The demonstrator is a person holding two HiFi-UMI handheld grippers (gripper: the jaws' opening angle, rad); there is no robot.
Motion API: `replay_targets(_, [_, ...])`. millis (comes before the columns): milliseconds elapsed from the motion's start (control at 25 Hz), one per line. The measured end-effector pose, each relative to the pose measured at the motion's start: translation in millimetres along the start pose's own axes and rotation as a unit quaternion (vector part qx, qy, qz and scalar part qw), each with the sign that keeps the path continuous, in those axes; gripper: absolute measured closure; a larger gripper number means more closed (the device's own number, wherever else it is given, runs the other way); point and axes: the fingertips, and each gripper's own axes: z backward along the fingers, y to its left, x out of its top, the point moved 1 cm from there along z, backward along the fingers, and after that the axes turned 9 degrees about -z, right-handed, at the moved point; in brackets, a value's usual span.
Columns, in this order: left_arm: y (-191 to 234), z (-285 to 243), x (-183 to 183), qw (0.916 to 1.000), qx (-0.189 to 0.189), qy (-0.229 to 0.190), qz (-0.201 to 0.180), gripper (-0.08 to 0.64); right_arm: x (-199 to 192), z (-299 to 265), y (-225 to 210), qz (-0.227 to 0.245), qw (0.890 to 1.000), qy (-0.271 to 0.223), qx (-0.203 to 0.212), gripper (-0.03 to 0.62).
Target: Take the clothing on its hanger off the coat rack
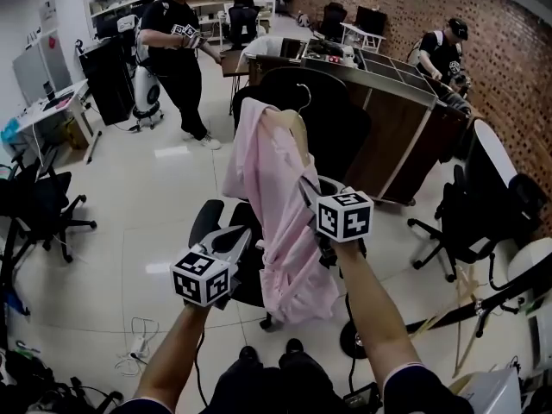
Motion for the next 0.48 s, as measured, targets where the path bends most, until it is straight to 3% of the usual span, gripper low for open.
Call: replay_targets(480, [-18, -36, -45, 0.9986, 0.005, 0.035, 0.04, 0.548, -88, -27, -46, -0.032, 0.999, 0.041, 0.018, 0.545])
